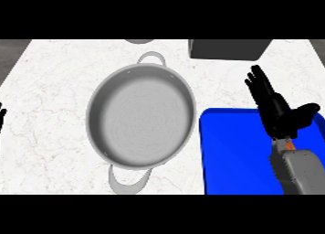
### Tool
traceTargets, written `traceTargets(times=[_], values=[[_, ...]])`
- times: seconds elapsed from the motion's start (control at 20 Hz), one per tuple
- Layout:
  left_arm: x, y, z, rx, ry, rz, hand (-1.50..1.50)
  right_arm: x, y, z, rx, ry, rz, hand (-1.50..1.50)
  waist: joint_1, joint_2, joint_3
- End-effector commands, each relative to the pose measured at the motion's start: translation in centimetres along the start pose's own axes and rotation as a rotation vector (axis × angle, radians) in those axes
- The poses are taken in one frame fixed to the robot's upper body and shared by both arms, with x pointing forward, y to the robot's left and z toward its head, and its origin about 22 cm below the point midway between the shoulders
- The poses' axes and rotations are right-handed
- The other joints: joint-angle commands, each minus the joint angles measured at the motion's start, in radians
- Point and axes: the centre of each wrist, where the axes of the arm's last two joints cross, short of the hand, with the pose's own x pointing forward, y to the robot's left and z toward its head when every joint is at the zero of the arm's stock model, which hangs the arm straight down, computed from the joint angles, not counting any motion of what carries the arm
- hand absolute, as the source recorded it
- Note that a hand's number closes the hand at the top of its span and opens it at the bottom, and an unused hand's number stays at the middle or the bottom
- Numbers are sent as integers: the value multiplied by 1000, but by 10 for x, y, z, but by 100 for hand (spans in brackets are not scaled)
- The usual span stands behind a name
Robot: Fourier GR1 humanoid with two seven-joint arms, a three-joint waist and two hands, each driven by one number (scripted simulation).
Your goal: Pick the sweet potato from the tray and place it in the pot
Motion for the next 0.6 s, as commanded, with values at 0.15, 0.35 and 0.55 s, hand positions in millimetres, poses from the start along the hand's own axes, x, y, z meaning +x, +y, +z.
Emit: traceTargets(times=[0.15, 0.35, 0.55], values=[[-3, 1, 2, -82, -20, -206, 0, -3, -12, 6, -173, 75, 134, 150, -48, 9, 7], [-25, 2, 12, -89, 115, -218, 0, 17, -110, 25, -605, 28, 588, 150, -138, 13, -3], [-21, -18, 15, -143, 157, -239, 0, -14, -56, 46, -764, -71, 634, -150, -92, 4, 5]])
